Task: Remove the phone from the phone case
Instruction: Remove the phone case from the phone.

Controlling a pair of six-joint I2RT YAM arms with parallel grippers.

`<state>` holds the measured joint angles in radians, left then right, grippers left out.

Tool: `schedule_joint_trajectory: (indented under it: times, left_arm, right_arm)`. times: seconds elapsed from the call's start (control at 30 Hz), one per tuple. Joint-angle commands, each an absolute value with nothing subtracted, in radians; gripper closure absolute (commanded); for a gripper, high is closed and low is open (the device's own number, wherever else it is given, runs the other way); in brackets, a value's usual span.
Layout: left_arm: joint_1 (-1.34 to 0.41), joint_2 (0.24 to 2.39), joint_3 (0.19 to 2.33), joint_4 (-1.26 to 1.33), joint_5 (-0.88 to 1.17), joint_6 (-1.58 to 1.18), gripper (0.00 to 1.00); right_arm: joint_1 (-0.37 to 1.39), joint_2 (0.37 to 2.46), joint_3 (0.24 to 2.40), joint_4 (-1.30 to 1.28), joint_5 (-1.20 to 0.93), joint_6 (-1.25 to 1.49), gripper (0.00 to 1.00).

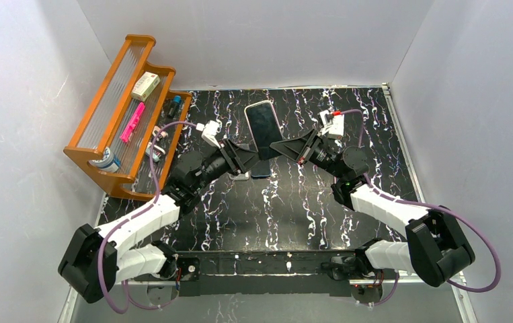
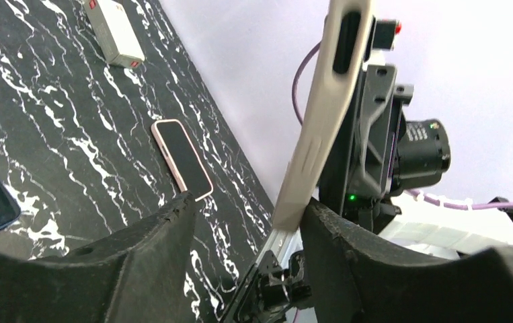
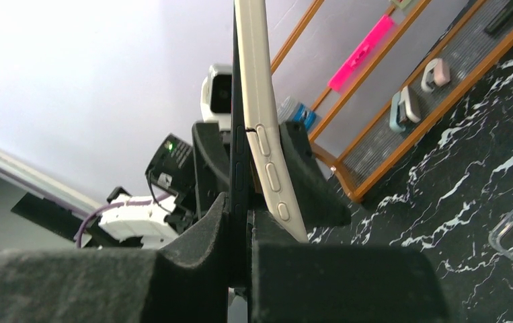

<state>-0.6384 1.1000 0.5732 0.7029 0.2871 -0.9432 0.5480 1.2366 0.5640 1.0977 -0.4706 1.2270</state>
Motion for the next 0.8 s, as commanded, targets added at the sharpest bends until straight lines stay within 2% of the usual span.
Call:
schedule_joint_trajectory:
  times: [0.0,0.13,0.2,0.3,0.4,0.63,0.77]
  left_arm:
    - [-0.633,1.126,0.666,0.791,0.247,-0.957,0.47]
    - [-0.634,1.152,0.687,0.829,0.266,-0.967,0.54]
    - [-0.634,1.164,0.692,0.831,0.266,-0.959,0.69]
    - [-0.633,1.162,0.684,0.825,0.252,-0.935,0.86]
    - [-0.631,1.136,0.688,0.714,0.195,-0.842,1.0]
    - [-0.628,1.085,0.772,0.178,-0.126,-0.602,1.0]
    - [-0.625,1.103,0.799,0.032,-0.241,-0.563,1.0]
  right_arm:
    - [0.568,1.21,0.599,1.16,-0.597,1.234,0.99]
    - [0.568,1.219,0.593,1.17,-0.621,1.252,0.99]
    - [0.568,1.219,0.592,1.176,-0.628,1.254,0.99]
    - [0.568,1.207,0.595,1.146,-0.62,1.232,0.99]
    - [0.566,1.179,0.601,1.07,-0.614,1.182,0.99]
    - [0.567,1.097,0.615,0.849,-0.568,1.037,0.99]
    - [0.565,1.073,0.62,0.758,-0.557,0.995,0.99]
